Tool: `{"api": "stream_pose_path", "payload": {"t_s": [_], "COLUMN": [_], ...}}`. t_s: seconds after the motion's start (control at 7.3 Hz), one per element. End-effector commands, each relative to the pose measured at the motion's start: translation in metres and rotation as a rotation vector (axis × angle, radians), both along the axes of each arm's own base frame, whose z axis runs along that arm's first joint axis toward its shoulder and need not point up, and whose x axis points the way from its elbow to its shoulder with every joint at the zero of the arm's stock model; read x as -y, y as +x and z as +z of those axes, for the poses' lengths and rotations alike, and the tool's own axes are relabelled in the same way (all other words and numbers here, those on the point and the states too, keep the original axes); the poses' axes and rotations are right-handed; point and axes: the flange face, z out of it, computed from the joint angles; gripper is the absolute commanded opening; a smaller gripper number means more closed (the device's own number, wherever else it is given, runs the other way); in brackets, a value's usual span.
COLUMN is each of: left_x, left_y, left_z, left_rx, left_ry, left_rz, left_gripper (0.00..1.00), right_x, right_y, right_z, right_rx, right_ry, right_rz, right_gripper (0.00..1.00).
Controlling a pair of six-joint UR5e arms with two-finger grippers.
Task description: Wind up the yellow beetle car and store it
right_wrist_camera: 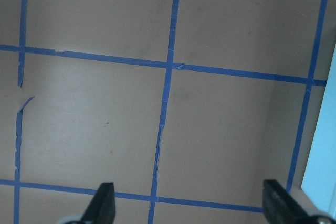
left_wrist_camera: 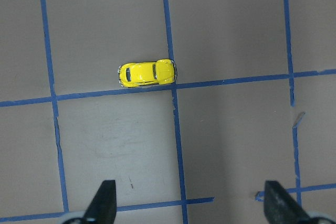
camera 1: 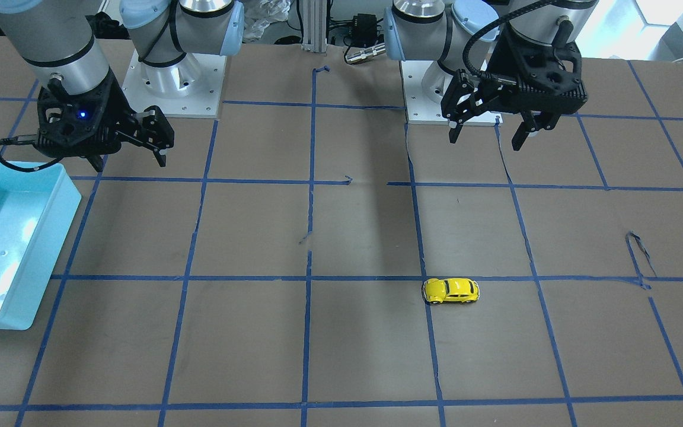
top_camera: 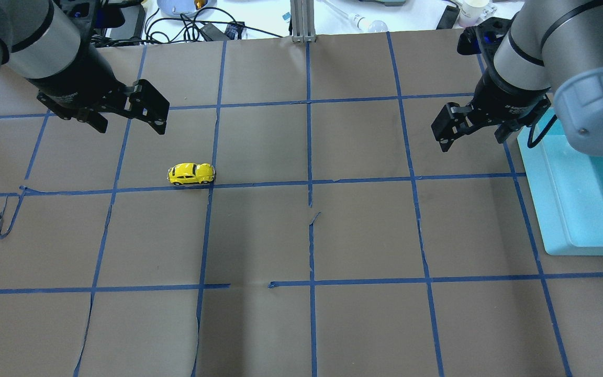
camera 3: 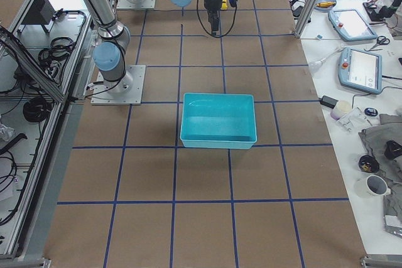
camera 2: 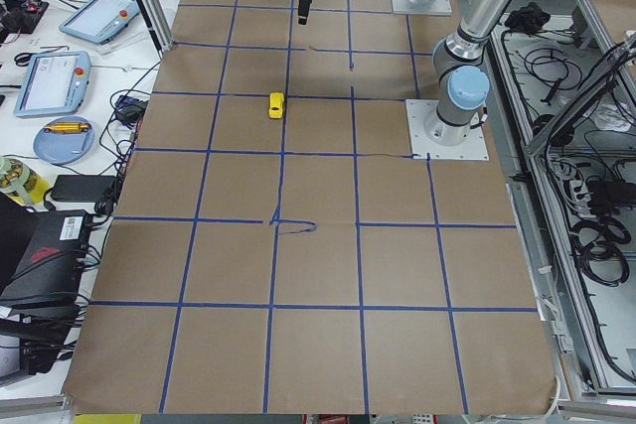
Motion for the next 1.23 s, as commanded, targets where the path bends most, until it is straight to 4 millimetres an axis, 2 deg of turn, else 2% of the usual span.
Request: {"api": "stream_pose_path", "payload": {"t_s": [0.0,0.68,0.96,1.1], "left_x": [0.0,-0.001,0.013,0.03], "left_y": [0.001,0.001,0.006,0.007], "left_z": [-0.001,0.0,-0.017,-0.043], "left_rx": [0.0,0.0,0.006,0.009], "left_ry": [0.001,0.005,0.031,0.079], "left_rz": [0.0,0.0,-0.079,-0.2], "left_gripper": [1.0,1.0,1.0,1.0], "right_x": [0.0,0.0,0.0,0.0], "right_y": [0.001,0.001,0.001,0.001], "right_z": [0.001,0.001,0.001,0.001], "right_rx": [0.002,0.003,0.002,0.003], "right_ry": [-0.002,-0.004,-0.004,-0.004], "right_rz": [0.0,0.002,0.002,0.0], "right_gripper": [1.0,1.0,1.0,1.0]}}
